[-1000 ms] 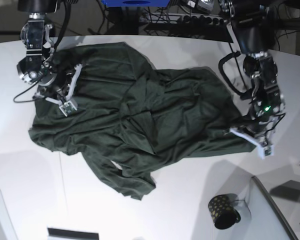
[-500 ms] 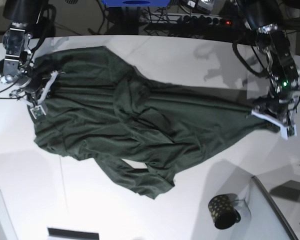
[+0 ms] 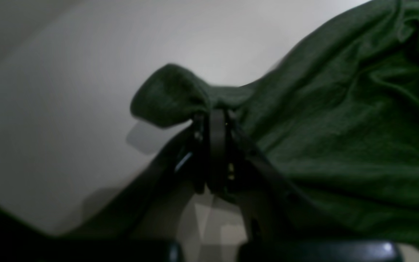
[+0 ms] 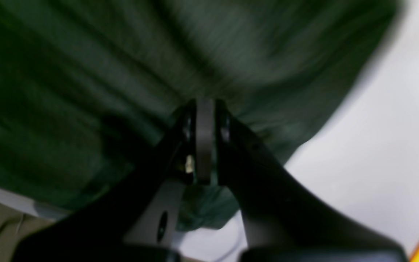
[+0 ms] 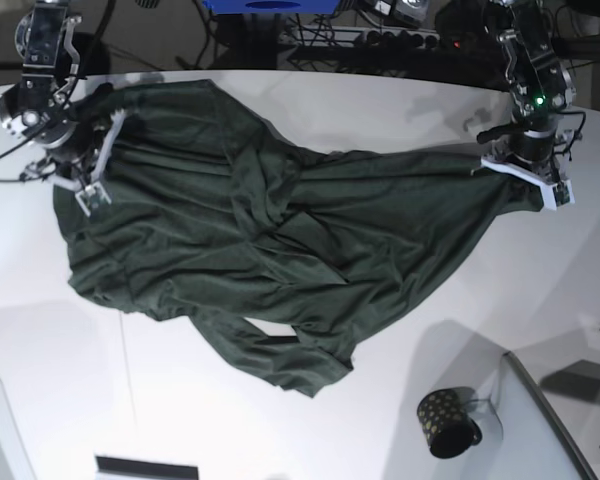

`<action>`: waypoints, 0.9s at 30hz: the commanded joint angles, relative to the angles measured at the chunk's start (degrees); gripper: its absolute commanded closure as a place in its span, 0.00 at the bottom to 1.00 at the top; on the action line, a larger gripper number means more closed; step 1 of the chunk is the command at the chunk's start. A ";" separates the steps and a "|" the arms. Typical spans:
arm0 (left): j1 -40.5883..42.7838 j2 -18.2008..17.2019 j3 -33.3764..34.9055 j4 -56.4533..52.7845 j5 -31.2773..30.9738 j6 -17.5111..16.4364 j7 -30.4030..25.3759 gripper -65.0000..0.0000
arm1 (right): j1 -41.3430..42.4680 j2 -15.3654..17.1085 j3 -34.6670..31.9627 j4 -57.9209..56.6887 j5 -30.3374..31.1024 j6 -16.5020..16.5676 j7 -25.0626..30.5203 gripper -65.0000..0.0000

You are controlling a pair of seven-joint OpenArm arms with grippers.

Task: Layout the t-shirt on the table in an organized manner, then fold the t-shirt properly
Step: 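Hold the shirt with both grippers and stretch it apart across the table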

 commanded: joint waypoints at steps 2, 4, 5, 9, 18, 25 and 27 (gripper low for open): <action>0.52 -0.22 -1.34 1.32 0.09 0.43 -1.50 1.00 | -2.86 -1.02 -1.39 3.92 0.76 -0.09 1.11 0.98; 1.40 -0.13 -1.34 1.58 0.09 0.43 -1.50 1.00 | -5.05 -1.37 -3.41 5.15 0.76 -0.09 1.29 0.97; 1.48 -0.13 -1.34 1.49 0.09 0.43 -1.50 1.00 | -6.20 -1.46 -4.47 5.33 0.76 -0.09 1.38 0.97; 2.80 -0.13 -1.51 1.49 0.09 0.43 -1.50 1.00 | -8.57 -1.37 -10.97 5.59 0.76 -0.26 1.38 0.86; 4.82 -0.13 -1.60 1.58 0.09 0.43 -1.50 1.00 | -9.36 -1.28 -19.41 5.68 0.67 -0.62 1.38 0.46; 4.82 -0.13 -1.78 1.41 0.09 0.43 -1.50 1.00 | -9.10 -1.19 -20.38 3.04 0.67 -0.62 1.11 0.37; 4.82 -0.13 -1.69 1.23 0.09 0.43 -1.50 1.00 | -9.10 -1.19 -20.38 1.46 0.67 -0.62 1.11 0.37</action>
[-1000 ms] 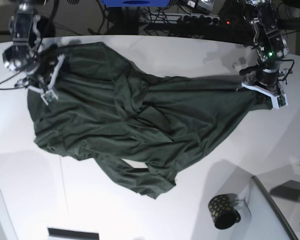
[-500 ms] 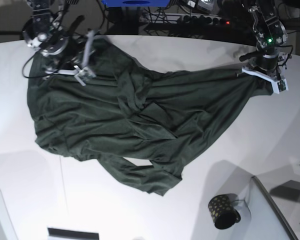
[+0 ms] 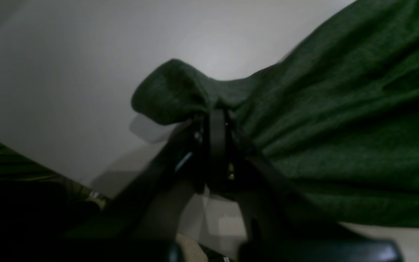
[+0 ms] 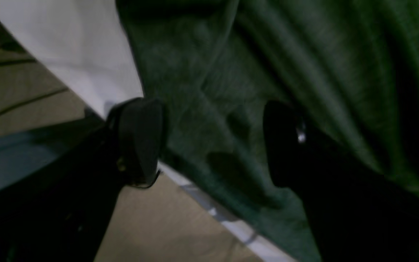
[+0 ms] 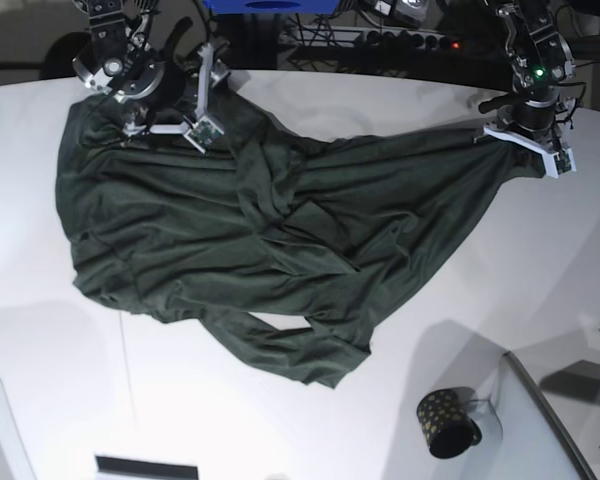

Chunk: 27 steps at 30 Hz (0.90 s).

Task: Layout the t-shirt on the table in an organized manner, then fold the t-shirt properly
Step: 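Hold the shirt with both grippers and stretch it apart across the table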

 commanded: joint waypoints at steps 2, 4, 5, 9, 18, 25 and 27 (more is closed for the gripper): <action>-0.01 -0.54 -0.05 0.79 -0.09 0.23 -1.48 1.00 | -0.03 -0.01 -0.01 -0.78 0.65 -0.40 0.89 0.40; -0.09 -0.54 0.04 0.71 -0.09 0.23 -1.48 1.00 | 0.15 -0.01 -0.01 -2.36 0.65 -0.40 0.89 0.48; -0.09 -0.54 0.04 0.71 -0.09 0.23 -1.48 1.00 | 0.24 -0.01 -0.01 -3.15 0.65 -0.40 1.07 0.54; -0.09 -0.54 0.04 0.71 -0.09 0.23 -1.48 1.00 | 1.03 -0.01 0.17 -4.12 0.65 -0.40 0.98 0.85; -0.01 -0.54 -0.40 0.71 -0.09 0.23 -1.48 1.00 | -0.91 0.08 0.69 4.76 0.65 -0.13 0.81 1.00; 0.43 -0.54 -0.40 0.79 -0.09 0.23 -1.48 1.00 | 1.38 1.57 0.25 14.78 0.65 0.13 -9.83 1.00; 0.43 -0.54 -0.40 0.71 -0.09 0.23 -1.48 1.00 | 3.49 2.27 0.17 15.40 0.65 0.13 -12.56 1.00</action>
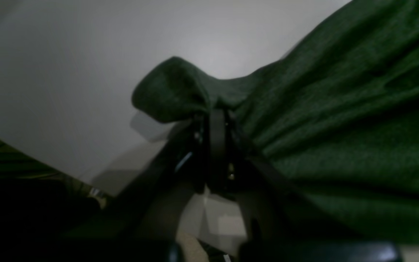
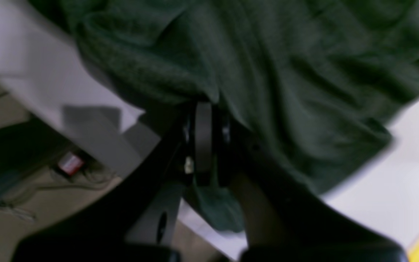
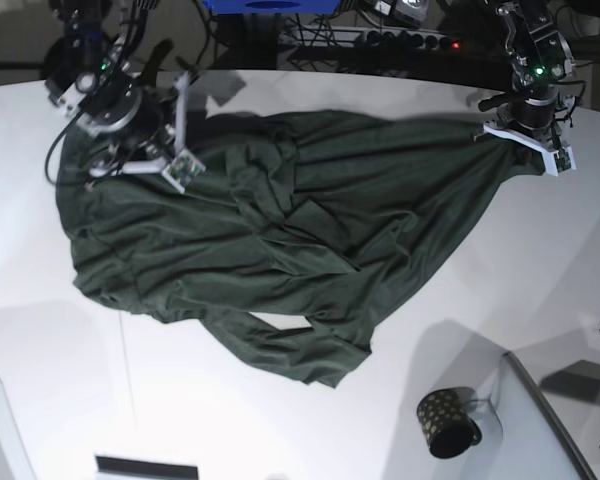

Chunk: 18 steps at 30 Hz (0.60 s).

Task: Layout the t-shirt on the table in an organized manner, then fold the t-shirt properly
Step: 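Hold the shirt with both grippers and stretch it apart across the table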

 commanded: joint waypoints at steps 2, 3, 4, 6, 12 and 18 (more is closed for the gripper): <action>0.19 -0.57 -0.31 0.81 -0.06 0.23 -1.48 1.00 | 2.56 0.24 0.01 0.75 0.24 0.11 -2.43 1.00; 0.37 -0.57 -0.31 0.81 -0.06 0.23 -1.48 1.00 | 3.36 0.24 0.01 0.84 0.24 0.11 -3.75 1.00; 0.37 -0.57 -0.31 0.81 -0.06 0.23 -1.48 1.00 | 4.15 0.24 0.01 0.93 0.24 0.11 -5.07 1.00; 0.37 -0.57 -0.31 0.81 -0.06 0.23 -1.48 1.00 | 5.29 0.33 0.10 1.02 0.24 0.11 -6.74 1.00; 0.37 -0.57 -0.31 0.81 -0.06 0.23 -1.48 1.00 | 10.30 0.15 0.01 -4.35 0.32 0.11 -7.27 0.98; 0.46 -0.57 -0.31 0.99 -0.06 0.23 -1.48 1.00 | 12.94 0.42 1.86 -8.57 0.24 -0.24 -11.14 0.70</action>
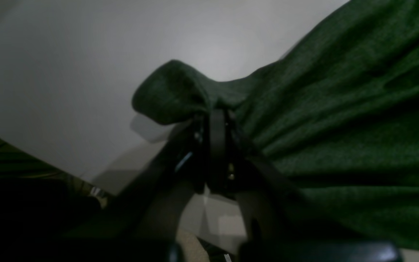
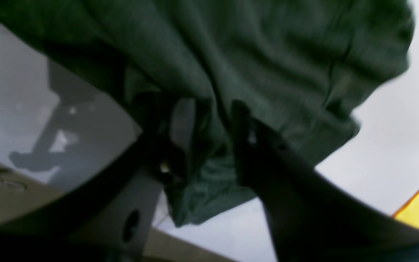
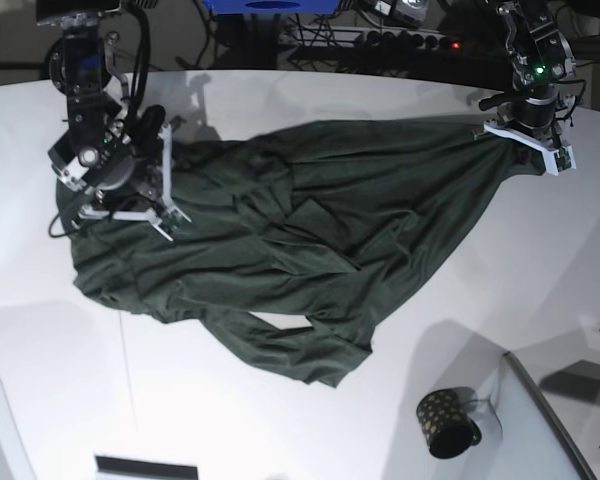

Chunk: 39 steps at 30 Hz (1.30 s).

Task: Layout the t-shirt on the table in an organized manner, then fold the t-shirt properly
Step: 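Hold the shirt with both grippers and stretch it apart across the table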

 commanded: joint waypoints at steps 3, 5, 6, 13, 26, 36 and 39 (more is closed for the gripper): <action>1.23 -0.70 -0.31 1.34 -0.04 0.38 -1.46 1.00 | -0.49 0.26 10.66 5.36 -0.09 -0.31 0.69 0.69; 1.49 -0.70 -0.31 1.52 -0.04 0.38 -1.46 1.00 | 0.57 -0.62 18.13 4.92 0.08 0.04 0.69 0.69; 1.76 -0.70 -0.31 1.43 -0.04 0.38 -1.46 1.00 | 1.36 -1.14 21.73 3.51 0.26 0.13 0.78 0.69; 1.76 -0.70 -0.31 1.34 -0.04 0.38 -1.46 1.00 | 2.59 -1.85 38.61 -8.53 18.19 2.07 7.63 0.50; 1.76 -0.70 -0.22 1.43 0.13 0.38 -1.46 1.00 | 5.22 1.58 41.34 -25.06 24.26 2.46 11.50 0.24; 1.76 -0.70 -0.22 1.61 0.31 0.38 -1.46 1.00 | 4.78 1.58 41.60 -25.76 24.08 2.46 11.06 1.00; 2.63 -0.70 -0.22 1.61 0.05 0.38 -1.46 1.00 | 1.80 1.49 41.87 -20.31 24.08 2.46 11.06 1.00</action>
